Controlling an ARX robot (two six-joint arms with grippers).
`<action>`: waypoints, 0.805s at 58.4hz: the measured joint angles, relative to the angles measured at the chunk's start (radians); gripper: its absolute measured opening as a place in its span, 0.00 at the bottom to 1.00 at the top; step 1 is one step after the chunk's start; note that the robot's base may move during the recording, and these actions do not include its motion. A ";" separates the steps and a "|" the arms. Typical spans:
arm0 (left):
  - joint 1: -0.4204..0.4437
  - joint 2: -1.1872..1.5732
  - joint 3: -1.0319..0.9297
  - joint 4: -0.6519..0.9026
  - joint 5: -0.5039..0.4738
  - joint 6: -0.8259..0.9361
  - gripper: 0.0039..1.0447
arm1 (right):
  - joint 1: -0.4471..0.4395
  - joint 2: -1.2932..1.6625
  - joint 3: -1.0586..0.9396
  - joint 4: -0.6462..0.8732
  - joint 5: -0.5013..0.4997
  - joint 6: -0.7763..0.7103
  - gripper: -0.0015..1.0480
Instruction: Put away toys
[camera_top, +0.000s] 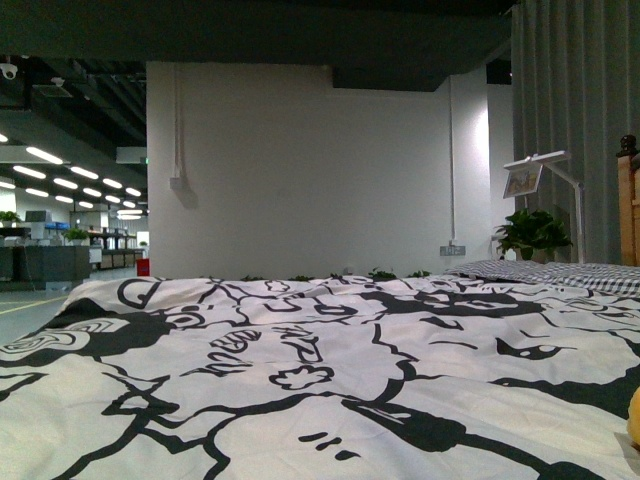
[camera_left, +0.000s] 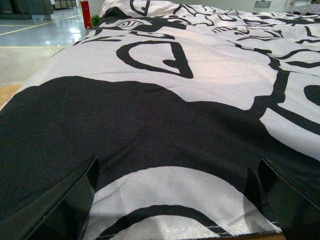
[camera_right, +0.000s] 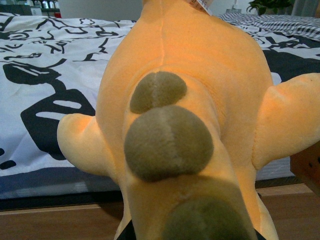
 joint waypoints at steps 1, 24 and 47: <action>0.000 0.000 0.000 0.000 0.000 0.000 0.94 | 0.000 -0.005 -0.003 0.000 0.000 0.000 0.08; 0.000 0.000 0.000 0.000 0.000 0.000 0.94 | 0.000 -0.032 -0.034 0.001 0.000 -0.001 0.08; 0.000 0.000 0.000 0.000 0.000 0.000 0.94 | 0.000 -0.032 -0.035 0.001 0.000 -0.001 0.08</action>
